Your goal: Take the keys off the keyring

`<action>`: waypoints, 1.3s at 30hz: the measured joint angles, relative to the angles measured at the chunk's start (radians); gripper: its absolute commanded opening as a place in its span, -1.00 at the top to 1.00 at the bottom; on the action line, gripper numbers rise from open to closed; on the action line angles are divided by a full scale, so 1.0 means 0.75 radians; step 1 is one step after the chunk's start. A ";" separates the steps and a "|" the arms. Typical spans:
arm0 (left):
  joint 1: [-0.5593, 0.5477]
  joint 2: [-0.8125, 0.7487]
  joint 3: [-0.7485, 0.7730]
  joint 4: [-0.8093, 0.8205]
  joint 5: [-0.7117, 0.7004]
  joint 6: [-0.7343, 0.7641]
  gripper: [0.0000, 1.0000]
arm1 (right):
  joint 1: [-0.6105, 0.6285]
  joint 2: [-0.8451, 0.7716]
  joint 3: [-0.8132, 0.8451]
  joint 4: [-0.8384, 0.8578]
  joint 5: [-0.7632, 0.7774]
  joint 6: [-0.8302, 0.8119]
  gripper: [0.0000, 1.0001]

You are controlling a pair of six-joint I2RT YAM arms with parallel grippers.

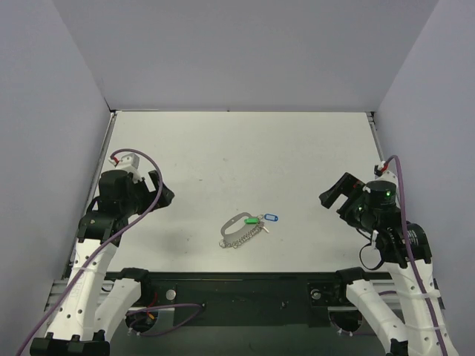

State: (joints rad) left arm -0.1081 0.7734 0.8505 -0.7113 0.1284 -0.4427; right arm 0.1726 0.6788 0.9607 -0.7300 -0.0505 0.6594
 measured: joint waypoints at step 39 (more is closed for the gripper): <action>0.071 0.006 -0.001 -0.014 0.017 0.002 -0.94 | 1.064 0.595 -0.221 0.514 0.614 -0.266 -0.54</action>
State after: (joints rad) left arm -0.0551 0.7780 0.8497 -0.7219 0.1413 -0.4412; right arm 0.9707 1.1252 0.7952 -0.3447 0.4103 0.4599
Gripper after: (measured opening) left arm 0.970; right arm 0.799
